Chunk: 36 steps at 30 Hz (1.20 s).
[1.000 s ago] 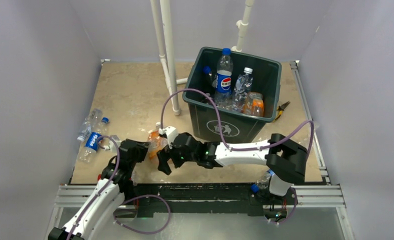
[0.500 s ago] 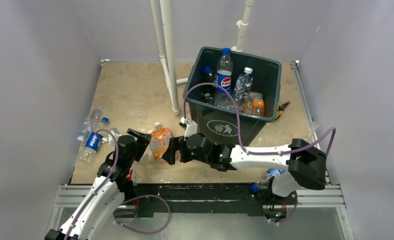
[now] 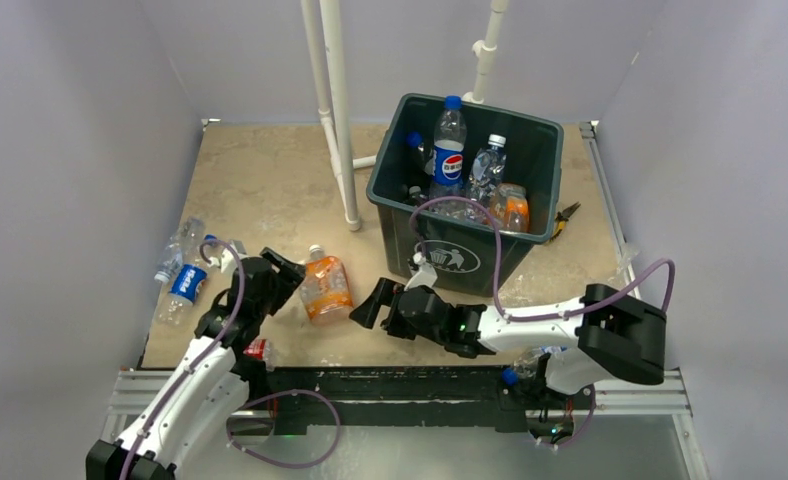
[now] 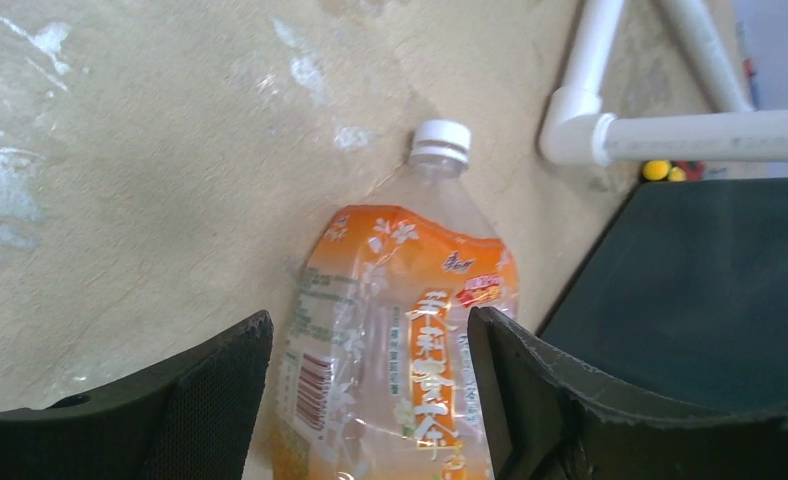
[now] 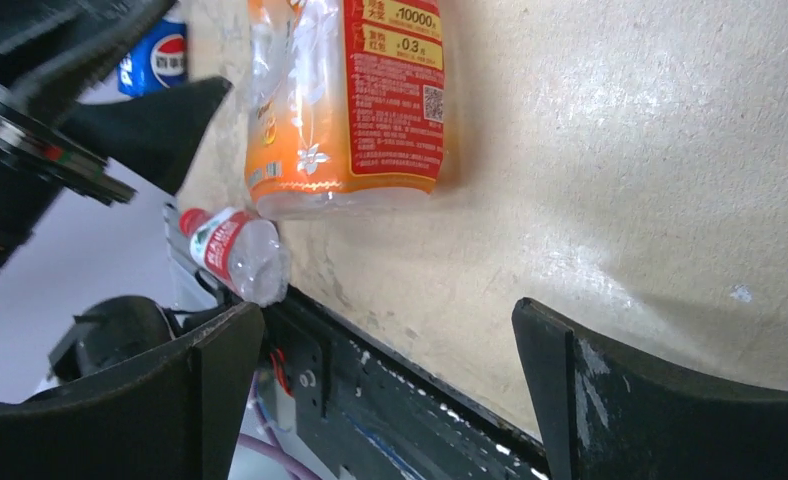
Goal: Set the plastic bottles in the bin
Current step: Pick up the plastic bottle at the center of the board.
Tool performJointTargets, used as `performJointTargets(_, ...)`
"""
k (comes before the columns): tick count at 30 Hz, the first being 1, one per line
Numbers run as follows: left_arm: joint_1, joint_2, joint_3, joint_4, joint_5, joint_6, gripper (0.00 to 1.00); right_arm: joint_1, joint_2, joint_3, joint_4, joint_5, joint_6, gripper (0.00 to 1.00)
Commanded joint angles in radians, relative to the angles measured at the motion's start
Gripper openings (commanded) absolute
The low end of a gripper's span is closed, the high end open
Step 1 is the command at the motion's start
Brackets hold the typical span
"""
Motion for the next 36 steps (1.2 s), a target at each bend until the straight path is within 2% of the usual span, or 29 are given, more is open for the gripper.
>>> performJointTargets(1, 0.004, 0.021, -0.019, -0.001, 0.057, 0.044, 0.7, -0.023, 0.013, -0.034, 0.119, 0.024, 0.193, 0.99)
performJointTargets(8, 0.004, 0.006, -0.11, 0.095, 0.137, 0.028, 0.63, -0.026, 0.165, -0.019, 0.249, -0.025, 0.273, 0.99)
performJointTargets(16, 0.004, 0.02, -0.169, 0.067, 0.1, 0.025, 0.5, -0.044, 0.299, -0.023, 0.352, -0.067, 0.359, 0.99)
performJointTargets(19, 0.004, 0.011, -0.202, 0.064, 0.097, 0.007, 0.45, -0.046, 0.329, -0.044, 0.437, -0.066, 0.383, 0.99)
performJointTargets(24, 0.004, 0.0, -0.222, 0.049, 0.087, 0.01, 0.43, -0.047, 0.342, -0.065, 0.569, -0.07, 0.339, 0.99)
performJointTargets(28, 0.004, 0.001, -0.226, 0.055, 0.084, 0.011, 0.42, -0.054, 0.345, -0.057, 0.569, -0.061, 0.34, 0.99)
performJointTargets(33, 0.004, -0.007, -0.231, 0.054, 0.086, 0.02, 0.4, -0.083, 0.433, 0.003, 0.592, -0.098, 0.337, 0.99)
performJointTargets(36, 0.004, -0.014, -0.231, 0.046, 0.093, 0.025, 0.4, -0.084, 0.466, -0.01, 0.696, -0.097, 0.338, 0.99)
